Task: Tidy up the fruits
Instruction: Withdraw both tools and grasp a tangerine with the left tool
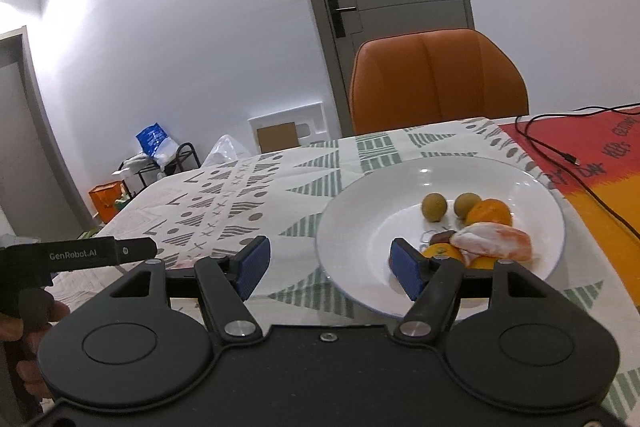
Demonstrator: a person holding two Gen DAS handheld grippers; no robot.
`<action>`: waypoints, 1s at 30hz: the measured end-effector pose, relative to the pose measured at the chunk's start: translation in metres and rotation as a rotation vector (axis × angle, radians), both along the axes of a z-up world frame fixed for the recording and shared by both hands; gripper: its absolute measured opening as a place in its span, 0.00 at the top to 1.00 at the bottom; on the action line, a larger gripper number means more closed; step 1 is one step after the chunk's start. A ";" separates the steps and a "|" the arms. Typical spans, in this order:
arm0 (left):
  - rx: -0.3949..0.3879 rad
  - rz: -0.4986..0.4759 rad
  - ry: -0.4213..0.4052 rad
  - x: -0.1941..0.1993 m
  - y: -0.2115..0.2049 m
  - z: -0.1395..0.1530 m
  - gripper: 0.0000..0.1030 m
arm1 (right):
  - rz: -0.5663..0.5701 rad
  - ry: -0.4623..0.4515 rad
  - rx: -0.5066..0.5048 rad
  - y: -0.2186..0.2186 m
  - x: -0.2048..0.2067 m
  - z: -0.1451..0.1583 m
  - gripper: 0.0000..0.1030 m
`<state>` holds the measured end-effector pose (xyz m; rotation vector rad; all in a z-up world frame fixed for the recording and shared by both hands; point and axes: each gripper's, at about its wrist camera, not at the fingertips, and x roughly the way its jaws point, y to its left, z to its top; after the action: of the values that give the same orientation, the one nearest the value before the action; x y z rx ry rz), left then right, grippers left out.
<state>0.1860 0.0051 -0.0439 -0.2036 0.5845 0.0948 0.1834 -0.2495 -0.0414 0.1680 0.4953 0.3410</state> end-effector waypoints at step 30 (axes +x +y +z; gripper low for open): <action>-0.069 -0.015 0.037 0.008 0.030 -0.036 0.62 | 0.136 0.013 -0.086 0.067 0.006 -0.006 0.00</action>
<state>0.1938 0.0354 -0.0798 -0.2649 0.6263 0.0644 0.1890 -0.1826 -0.0478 0.0533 0.5346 0.4509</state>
